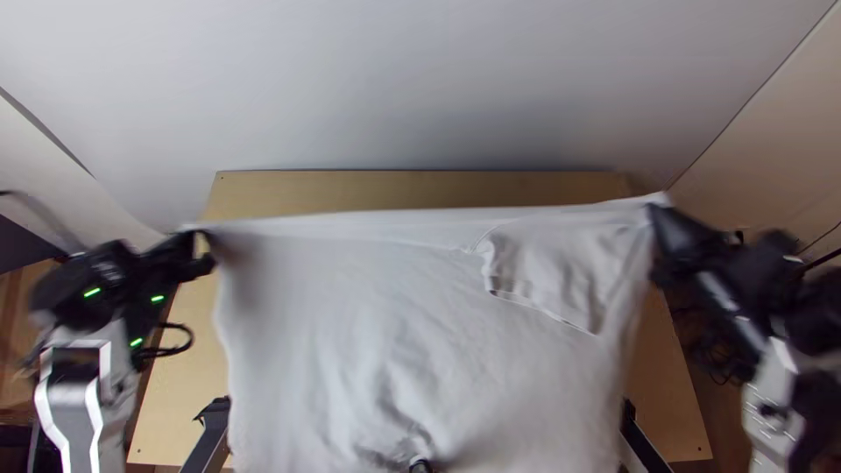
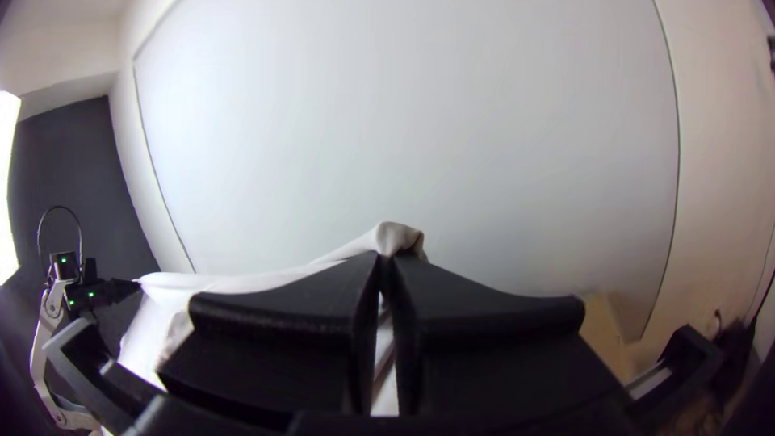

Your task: Fold the t-shirt

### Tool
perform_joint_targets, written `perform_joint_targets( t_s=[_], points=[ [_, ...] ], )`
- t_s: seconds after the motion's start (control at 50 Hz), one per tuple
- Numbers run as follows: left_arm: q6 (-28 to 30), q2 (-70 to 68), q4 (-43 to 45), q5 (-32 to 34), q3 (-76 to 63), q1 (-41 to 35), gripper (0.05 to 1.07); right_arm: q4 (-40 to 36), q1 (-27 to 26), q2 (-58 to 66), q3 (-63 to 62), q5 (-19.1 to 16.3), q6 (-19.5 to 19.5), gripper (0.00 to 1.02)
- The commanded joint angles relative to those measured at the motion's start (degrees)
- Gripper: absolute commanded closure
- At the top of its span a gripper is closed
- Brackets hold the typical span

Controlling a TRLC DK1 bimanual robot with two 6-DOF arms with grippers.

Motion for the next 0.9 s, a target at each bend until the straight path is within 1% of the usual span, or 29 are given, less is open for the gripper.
perform_joint_targets(
  t_s=[0.0,0.1,0.16,0.24,0.3,0.38,0.46,0.64,0.74,0.88],
  points=[
    [-1.9,-0.1,6.3,0.6,-13.1,-0.8,1.05,6.0,1.3,-5.1,-16.9,1.5,1.4,1.00],
    [-1.9,6.6,12.4,2.2,-20.7,-2.2,1.05,13.3,1.4,-4.4,-30.7,1.5,1.4,1.00],
    [-1.8,12.5,16.3,2.0,-22.4,-3.1,1.04,18.6,1.3,-1.9,-37.1,1.6,1.4,1.00],
    [-1.2,20.4,21.0,1.9,-22.5,-4.2,1.04,24.5,0.6,3.6,-41.8,1.5,1.4,1.00],
    [-1.3,26.1,24.6,1.9,-21.6,-4.3,1.04,28.5,0.1,7.9,-43.0,1.5,1.7,1.00],
    [-1.6,33.1,26.3,1.9,-19.2,-4.9,1.05,33.0,-0.4,14.1,-42.5,1.5,2.4,1.00],
    [-1.7,38.7,28.7,1.9,-17.1,-5.7,1.04,35.3,-0.9,20.3,-40.1,1.5,2.4,1.00],
    [-2.0,50.3,30.4,1.9,-11.3,-5.7,1.04,36.3,-1.8,34.9,-31.6,1.5,1.9,1.00],
    [-1.8,55.1,31.4,2.0,-7.7,-4.6,1.04,36.3,-2.8,40.9,-26.7,1.2,1.5,1.00],
    [-1.4,60.9,31.2,2.5,-2.1,-2.4,1.04,36.3,-2.8,47.5,-20.5,1.0,0.9,1.00]
  ],
)
